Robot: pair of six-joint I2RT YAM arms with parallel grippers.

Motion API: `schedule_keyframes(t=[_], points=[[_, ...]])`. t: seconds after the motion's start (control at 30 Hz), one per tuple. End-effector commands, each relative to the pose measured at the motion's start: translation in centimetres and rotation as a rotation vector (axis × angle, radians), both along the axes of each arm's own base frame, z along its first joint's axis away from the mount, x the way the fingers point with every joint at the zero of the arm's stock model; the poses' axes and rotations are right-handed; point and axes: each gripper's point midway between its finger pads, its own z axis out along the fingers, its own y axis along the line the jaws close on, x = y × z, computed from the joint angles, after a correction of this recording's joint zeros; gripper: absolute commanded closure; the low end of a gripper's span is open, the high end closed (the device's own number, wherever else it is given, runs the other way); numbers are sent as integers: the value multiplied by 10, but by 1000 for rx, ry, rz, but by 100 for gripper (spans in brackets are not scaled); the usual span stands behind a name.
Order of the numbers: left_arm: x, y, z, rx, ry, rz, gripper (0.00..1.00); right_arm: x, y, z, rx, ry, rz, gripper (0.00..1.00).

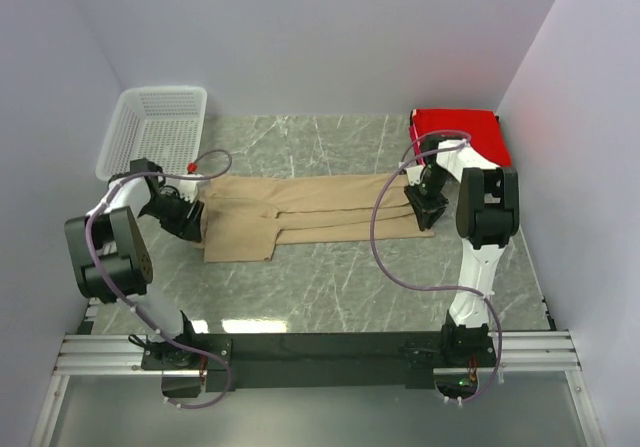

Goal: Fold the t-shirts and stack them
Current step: Fold the tshirt

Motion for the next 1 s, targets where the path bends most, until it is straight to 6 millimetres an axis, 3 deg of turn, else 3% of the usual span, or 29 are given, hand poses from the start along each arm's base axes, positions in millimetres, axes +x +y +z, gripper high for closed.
schedule_keyframes(t=[0.0,0.1,0.33,0.57,0.7,0.73,0.83,0.97], points=[[-4,-23,56,-63,-164,-141,45,22,-6,28,-35,-117,32,65],[-18,-42,53,-25,-168,-254,44,29,1,41,-4,-141,31,59],[-39,-65,19,82,-149,-378,43,34,20,65,57,-193,71,55],[-51,-63,-13,169,-108,-407,43,29,56,73,110,-208,144,57],[-52,-59,-33,205,-85,-393,44,23,88,78,204,-244,234,61],[-50,-56,-36,217,-85,-385,45,23,100,79,207,-269,276,62],[-55,-53,-49,231,-45,-375,52,20,113,69,209,-247,298,63],[-59,-57,-50,217,-27,-395,71,27,116,63,210,-234,274,64]])
